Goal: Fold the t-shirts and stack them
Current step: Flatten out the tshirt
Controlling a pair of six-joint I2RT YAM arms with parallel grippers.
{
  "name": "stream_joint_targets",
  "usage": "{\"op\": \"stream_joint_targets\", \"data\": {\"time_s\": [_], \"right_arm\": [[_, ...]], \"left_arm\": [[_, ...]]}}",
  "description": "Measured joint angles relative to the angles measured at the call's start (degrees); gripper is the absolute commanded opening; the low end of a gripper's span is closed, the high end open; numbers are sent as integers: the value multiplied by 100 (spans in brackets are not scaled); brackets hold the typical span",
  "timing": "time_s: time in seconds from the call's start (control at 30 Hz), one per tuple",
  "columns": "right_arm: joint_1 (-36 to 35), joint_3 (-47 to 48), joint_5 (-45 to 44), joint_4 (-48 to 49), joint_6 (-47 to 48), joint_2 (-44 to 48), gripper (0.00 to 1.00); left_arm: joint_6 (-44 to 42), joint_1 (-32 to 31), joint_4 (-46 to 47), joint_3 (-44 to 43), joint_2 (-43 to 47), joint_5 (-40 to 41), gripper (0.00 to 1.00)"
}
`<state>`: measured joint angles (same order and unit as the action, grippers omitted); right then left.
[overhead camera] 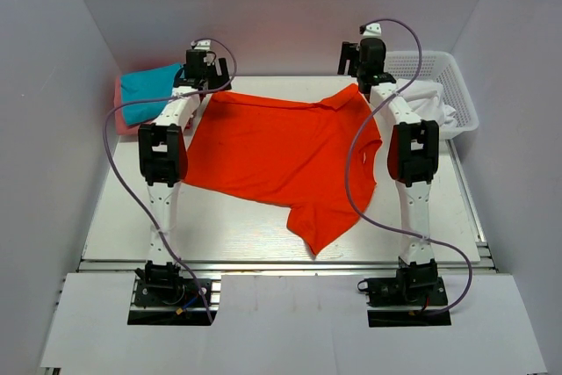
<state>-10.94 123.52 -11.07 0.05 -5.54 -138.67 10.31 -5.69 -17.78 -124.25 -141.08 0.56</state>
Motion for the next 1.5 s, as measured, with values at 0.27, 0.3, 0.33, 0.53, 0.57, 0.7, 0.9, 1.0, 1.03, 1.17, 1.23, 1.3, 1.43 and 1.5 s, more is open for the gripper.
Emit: {"op": "stream_joint_targets", "data": {"time_s": [0.27,0.3,0.33,0.53,0.57,0.7,0.9,1.0,1.03,1.17,1.23,1.3,1.43,1.5], "right_arm": [[-33,-1008,474,-564,-4,1001,90],[-46,-1189,573,-660,-28,1233,90],[-70,-1381,691,-761,-61,1499,90],[-304,-2975,1204,-901,-643,3206,90],[-343,-3373,1279,-780,-776,3475,90],[-424,-4850,1495,-796,-1172,4157,90],[-437,-6188,1703,-990,-1519,4273,90],[-442,-6323,1803,-1058,-1580,4236,90],[-442,-6319,1832,-1036,-1609,4199,90],[-442,-6190,1895,-1034,-1670,3856,90],[-428,-6092,1888,-1043,-1685,3624,90],[-409,-5974,1843,-1075,-1707,3403,90],[-350,-5639,1637,-1180,-1759,3248,90],[-306,-5510,1519,-1237,-1764,3180,90]], "left_arm": [[0,-11,162,911,1121,-621,100],[7,-35,155,1073,1314,-686,100],[24,-61,203,1263,1502,-769,100],[205,-179,302,3123,2743,-1010,100],[227,-184,369,3425,2894,-1019,100],[332,-175,380,4739,3471,-1005,100],[531,-164,413,6100,3895,-824,100],[678,-149,424,6382,3893,-765,100],[717,-146,468,6454,3893,-752,100],[870,-133,557,6492,3908,-708,100],[927,-131,568,6502,3908,-675,100],[992,-136,632,6544,3917,-649,100],[1169,-136,1008,6931,4133,-734,100],[1300,-122,1209,7224,4328,-828,100]]}}
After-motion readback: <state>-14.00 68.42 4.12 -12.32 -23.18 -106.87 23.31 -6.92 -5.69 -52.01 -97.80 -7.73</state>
